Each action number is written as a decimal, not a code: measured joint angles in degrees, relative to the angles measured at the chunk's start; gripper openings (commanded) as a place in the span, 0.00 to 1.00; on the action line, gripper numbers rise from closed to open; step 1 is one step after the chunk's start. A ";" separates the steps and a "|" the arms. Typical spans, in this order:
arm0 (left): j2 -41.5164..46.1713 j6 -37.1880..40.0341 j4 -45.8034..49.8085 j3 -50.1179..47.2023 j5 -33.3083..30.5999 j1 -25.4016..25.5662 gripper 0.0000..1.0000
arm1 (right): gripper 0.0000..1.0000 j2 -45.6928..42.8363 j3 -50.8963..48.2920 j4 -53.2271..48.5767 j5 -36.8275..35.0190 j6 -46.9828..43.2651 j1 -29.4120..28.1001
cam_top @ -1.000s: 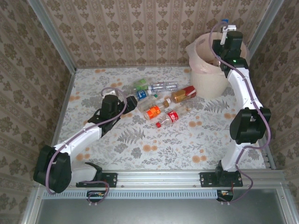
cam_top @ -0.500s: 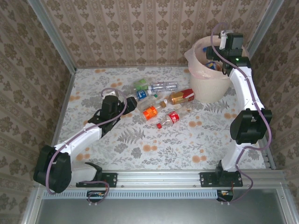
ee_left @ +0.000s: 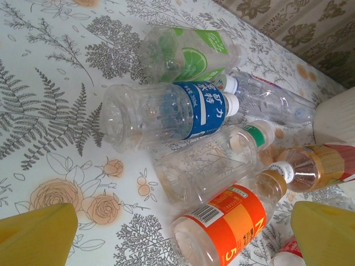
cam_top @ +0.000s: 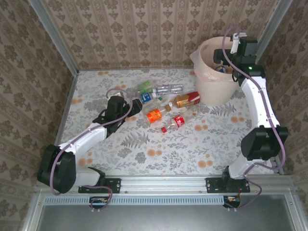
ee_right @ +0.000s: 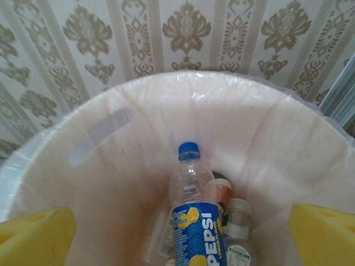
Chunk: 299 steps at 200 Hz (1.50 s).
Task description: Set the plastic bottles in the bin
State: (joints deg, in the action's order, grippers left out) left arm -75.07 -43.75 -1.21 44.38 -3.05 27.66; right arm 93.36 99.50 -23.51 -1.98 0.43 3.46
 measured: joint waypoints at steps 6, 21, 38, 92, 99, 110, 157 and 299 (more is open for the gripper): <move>-0.63 0.24 0.61 1.07 0.00 0.00 1.00 | 1.00 -1.27 -0.94 0.48 0.35 0.50 -0.07; -2.29 1.38 2.27 3.89 0.00 0.00 1.00 | 1.00 -4.26 -3.28 1.44 1.18 1.88 -0.42; -4.48 4.90 4.48 7.34 0.04 0.00 1.00 | 1.00 -7.10 -6.10 2.69 2.03 3.34 -0.96; -14.40 26.93 14.43 21.03 -0.15 -1.57 1.00 | 1.00 -13.64 -13.03 4.09 4.66 5.79 -4.20; -15.76 29.64 15.52 22.43 -0.26 -2.19 1.00 | 1.00 -14.67 -13.81 4.11 5.14 5.81 -4.68; -17.92 33.57 16.68 24.04 -0.26 -3.39 1.00 | 1.00 -16.55 -15.17 4.20 5.84 5.84 -5.49; -26.73 51.08 23.91 30.38 0.50 -6.38 0.98 | 1.00 -26.01 -25.03 9.07 7.98 8.79 -8.52; -40.83 70.86 22.29 37.40 -1.11 -5.18 0.83 | 1.00 -29.83 -29.77 10.80 8.02 13.27 -8.68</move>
State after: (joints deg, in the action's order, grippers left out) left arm -115.90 27.11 21.08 81.78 -4.16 22.48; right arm 63.53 69.73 -12.71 6.04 13.69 -5.21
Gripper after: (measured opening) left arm 0.854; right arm 0.999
